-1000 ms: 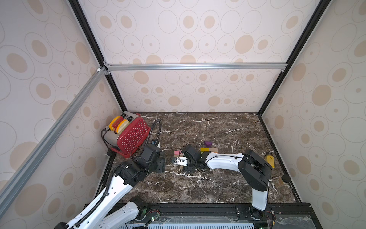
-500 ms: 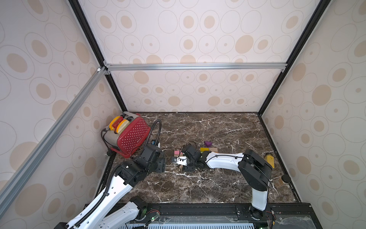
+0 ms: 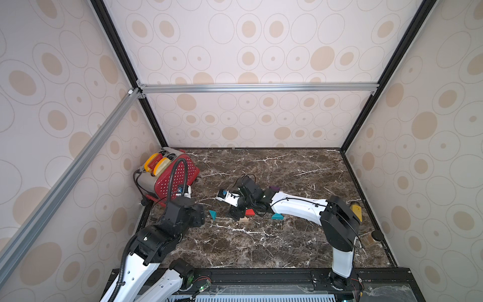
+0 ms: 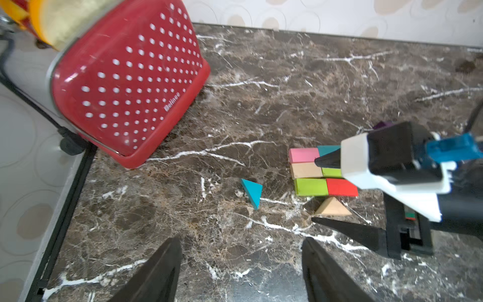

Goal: Assemble a piece of candy with building blocks
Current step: Pick up the building block from the center of the board.

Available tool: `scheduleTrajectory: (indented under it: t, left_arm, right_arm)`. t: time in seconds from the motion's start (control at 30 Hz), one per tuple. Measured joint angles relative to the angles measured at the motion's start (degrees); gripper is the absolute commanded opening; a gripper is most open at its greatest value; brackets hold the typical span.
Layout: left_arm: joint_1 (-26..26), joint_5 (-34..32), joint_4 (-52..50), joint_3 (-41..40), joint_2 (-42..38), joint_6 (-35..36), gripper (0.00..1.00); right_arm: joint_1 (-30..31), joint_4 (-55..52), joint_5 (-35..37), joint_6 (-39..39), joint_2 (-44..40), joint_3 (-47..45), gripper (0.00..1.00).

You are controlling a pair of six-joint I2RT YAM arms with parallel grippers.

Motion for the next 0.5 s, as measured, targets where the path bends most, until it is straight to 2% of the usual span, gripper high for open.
scheduleTrajectory:
  t: [0.13, 0.23, 0.4, 0.5]
  left_arm:
    - [0.15, -1.51, 0.0, 0.0, -1.9, -0.26, 0.76]
    - [0.2, -1.88, 0.0, 0.0, -1.97, -0.37, 0.76]
    - [0.2, -1.84, 0.0, 0.0, -1.84, -0.37, 0.76]
    - [0.2, -1.66, 0.02, -0.04, -1.57, -0.37, 0.76]
  right_arm:
    - [0.11, -2.54, -2.38, 6.23, 7.34, 9.94, 0.76]
    - [0.22, -4.57, -4.26, 7.45, 12.76, 15.43, 0.75]
    - [0.68, -9.4, -5.14, 1.84, 17.66, 19.28, 0.77]
    - [0.79, -13.92, -4.68, -2.38, 21.55, 25.22, 0.77]
